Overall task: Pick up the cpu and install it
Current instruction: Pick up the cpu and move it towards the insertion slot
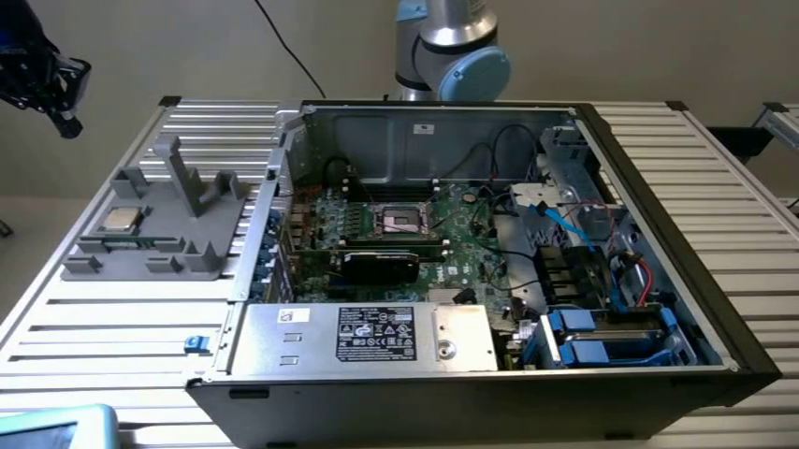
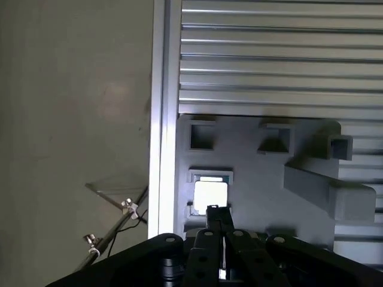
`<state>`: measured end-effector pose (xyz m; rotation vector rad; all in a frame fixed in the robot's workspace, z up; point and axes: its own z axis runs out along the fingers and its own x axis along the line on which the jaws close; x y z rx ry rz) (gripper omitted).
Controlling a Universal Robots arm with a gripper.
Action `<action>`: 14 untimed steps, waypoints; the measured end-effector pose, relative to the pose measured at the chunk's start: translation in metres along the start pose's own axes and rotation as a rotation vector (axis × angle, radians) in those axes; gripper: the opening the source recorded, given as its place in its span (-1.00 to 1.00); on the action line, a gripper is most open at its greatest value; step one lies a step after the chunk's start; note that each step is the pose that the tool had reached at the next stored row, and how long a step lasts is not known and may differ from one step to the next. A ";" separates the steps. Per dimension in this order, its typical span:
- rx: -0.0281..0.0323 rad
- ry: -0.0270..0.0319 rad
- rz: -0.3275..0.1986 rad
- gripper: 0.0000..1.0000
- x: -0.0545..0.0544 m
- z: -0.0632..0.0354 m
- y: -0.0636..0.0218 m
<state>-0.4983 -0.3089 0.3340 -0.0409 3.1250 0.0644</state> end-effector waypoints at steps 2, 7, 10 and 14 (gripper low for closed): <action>0.0000 0.0001 0.000 -0.78 0.000 0.0000 0.0000; 0.0000 0.0001 0.000 -0.39 0.000 0.0000 0.0000; 0.0000 0.0001 0.000 -0.15 0.000 0.0000 0.0000; 0.0000 0.0002 0.000 0.19 0.000 0.0000 0.0000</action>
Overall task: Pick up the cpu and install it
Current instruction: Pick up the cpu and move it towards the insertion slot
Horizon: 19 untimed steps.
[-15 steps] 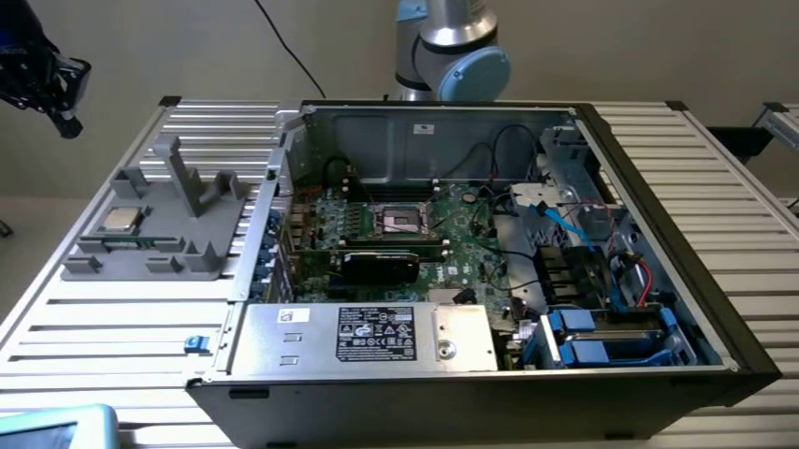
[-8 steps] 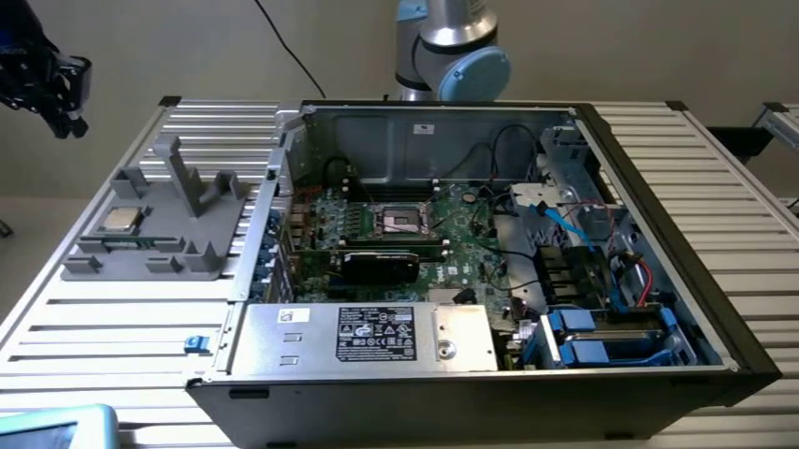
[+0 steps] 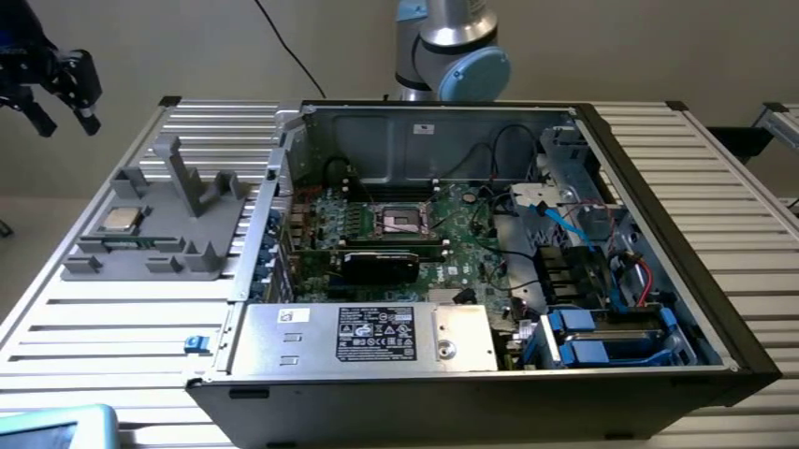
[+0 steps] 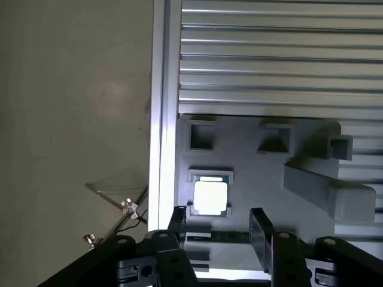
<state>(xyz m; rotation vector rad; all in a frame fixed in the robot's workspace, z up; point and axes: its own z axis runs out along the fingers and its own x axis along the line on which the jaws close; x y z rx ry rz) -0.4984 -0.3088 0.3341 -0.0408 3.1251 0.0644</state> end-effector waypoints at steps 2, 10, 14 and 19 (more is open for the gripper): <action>0.0000 0.0000 0.000 0.31 0.000 0.0000 0.0000; 0.0512 0.0253 0.000 0.55 0.000 0.0016 -0.0001; 0.0550 0.0278 -0.001 0.55 -0.001 0.0073 -0.0014; 0.0515 0.0277 -0.001 0.55 -0.003 0.0160 -0.0038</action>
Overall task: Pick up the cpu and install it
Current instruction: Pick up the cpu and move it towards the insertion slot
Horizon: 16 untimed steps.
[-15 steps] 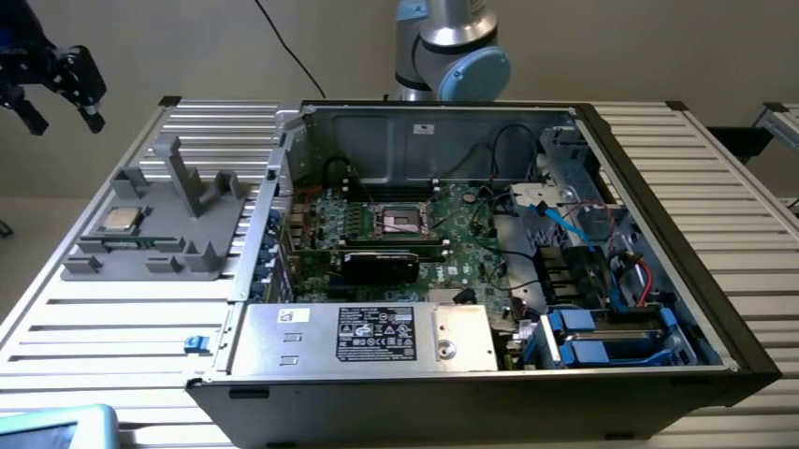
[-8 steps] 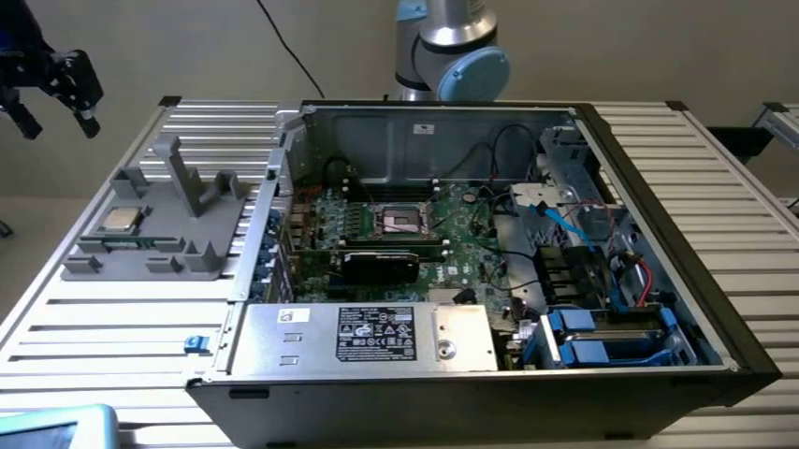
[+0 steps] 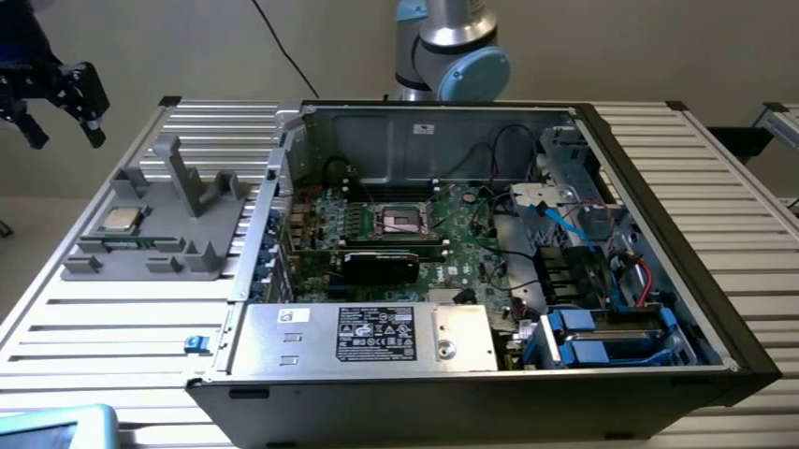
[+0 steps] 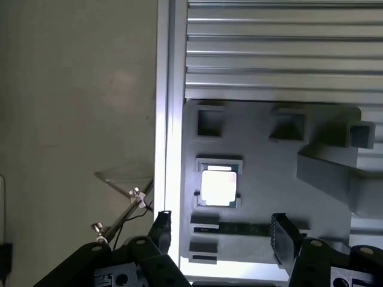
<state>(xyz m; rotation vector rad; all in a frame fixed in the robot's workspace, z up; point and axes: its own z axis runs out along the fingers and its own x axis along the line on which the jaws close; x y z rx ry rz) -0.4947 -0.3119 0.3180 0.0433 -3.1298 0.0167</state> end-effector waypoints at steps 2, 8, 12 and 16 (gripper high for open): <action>-0.0055 -0.0002 0.000 0.55 -0.002 0.0026 -0.0007; -0.0270 -0.0009 -0.002 0.55 -0.001 0.0081 -0.0069; -0.0271 -0.0006 -0.003 0.55 -0.001 0.0139 -0.0094; -0.0271 -0.0007 -0.003 0.55 -0.001 0.0211 -0.0096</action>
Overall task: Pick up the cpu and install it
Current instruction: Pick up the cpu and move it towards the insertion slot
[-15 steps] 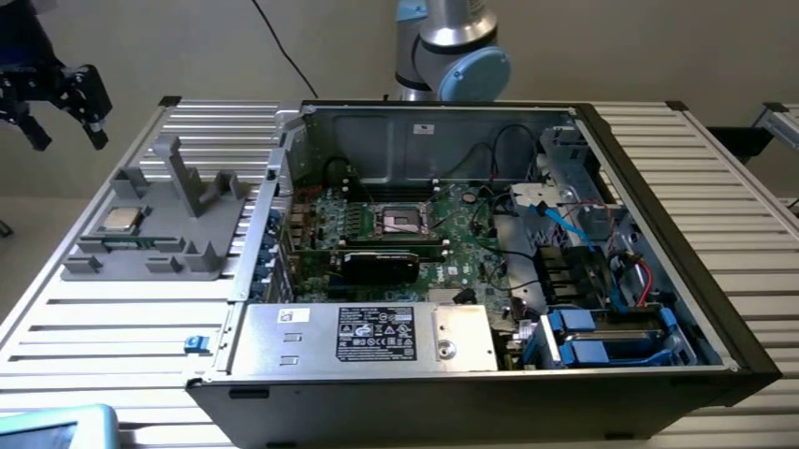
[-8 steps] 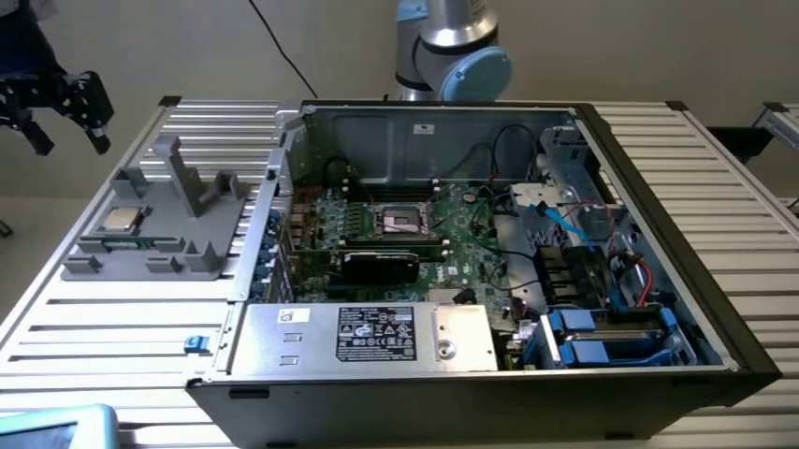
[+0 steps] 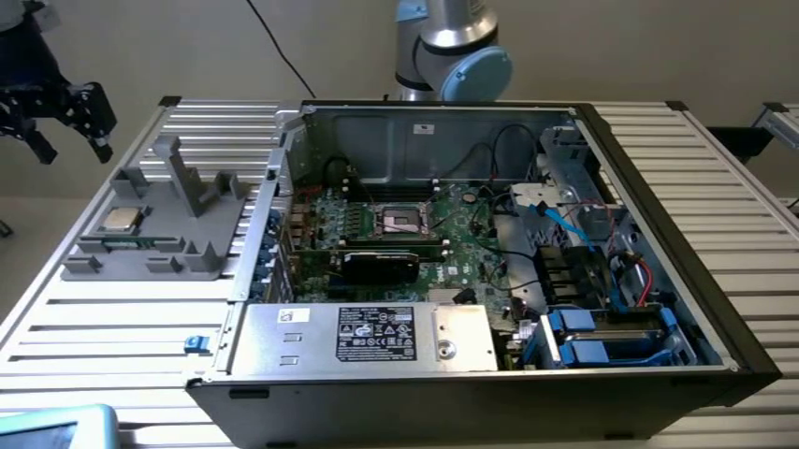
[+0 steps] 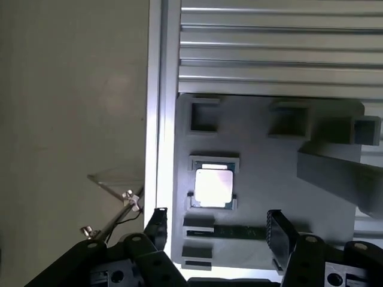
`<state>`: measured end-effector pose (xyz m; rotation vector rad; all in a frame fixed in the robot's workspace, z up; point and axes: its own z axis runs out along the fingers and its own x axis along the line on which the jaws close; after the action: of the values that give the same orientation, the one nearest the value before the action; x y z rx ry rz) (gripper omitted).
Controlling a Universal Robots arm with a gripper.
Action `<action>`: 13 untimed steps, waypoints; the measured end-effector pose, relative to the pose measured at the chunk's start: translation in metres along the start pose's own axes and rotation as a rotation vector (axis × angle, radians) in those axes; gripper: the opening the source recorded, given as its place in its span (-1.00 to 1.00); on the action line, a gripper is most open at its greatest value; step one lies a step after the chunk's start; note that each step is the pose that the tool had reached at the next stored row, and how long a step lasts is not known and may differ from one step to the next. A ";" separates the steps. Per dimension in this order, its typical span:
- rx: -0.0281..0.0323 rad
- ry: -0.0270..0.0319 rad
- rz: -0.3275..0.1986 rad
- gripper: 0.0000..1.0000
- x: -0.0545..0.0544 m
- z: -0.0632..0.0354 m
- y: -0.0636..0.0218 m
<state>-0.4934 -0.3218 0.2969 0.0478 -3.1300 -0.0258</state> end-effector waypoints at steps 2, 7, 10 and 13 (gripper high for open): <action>0.0000 0.0000 0.000 0.55 0.000 0.0036 -0.0001; 0.0010 0.0000 -0.001 0.55 0.000 0.0122 -0.0015; 0.0029 0.0004 -0.001 0.55 0.000 0.0162 -0.0039; 0.0047 0.0008 -0.001 0.55 0.000 0.0201 -0.0062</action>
<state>-0.4934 -0.3277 0.2767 0.0490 -3.1293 -0.0183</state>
